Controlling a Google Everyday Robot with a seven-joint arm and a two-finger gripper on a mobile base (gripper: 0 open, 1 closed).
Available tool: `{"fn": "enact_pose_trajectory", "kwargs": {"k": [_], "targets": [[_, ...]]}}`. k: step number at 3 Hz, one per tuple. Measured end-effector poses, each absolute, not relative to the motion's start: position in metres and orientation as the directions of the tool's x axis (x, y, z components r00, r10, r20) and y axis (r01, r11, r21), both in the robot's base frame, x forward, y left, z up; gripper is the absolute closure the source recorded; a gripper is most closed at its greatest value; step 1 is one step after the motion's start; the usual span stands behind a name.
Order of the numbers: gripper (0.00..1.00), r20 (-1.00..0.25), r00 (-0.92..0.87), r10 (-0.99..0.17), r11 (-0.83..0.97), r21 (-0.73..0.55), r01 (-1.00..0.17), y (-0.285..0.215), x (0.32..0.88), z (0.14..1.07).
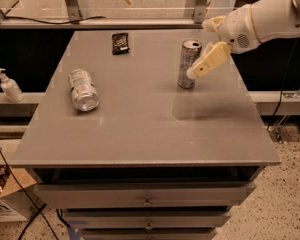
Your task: Knock redbull can over
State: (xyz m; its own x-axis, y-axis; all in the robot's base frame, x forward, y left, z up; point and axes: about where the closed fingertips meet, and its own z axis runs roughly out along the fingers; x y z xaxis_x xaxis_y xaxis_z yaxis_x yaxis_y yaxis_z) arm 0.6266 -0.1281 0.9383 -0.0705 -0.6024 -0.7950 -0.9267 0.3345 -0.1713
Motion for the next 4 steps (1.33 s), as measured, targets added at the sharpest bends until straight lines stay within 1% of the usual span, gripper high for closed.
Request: {"fn": "enact_pose_trajectory", "kwargs": {"k": [1, 2, 3, 4], "targets": [[0.00, -0.823, -0.102, -0.559, 0.346, -0.120, -0.930, -0.121, 0.643, 0.917], [0.17, -0.844, -0.136, -0.519, 0.341, -0.059, -0.938, -0.114, 0.651, 0.899], [0.41, -0.864, -0.151, -0.481, 0.330, -0.019, -0.944, -0.105, 0.653, 0.891], [0.64, -0.848, -0.119, -0.517, 0.303, -0.051, -0.951, -0.099, 0.647, 0.902]]}}
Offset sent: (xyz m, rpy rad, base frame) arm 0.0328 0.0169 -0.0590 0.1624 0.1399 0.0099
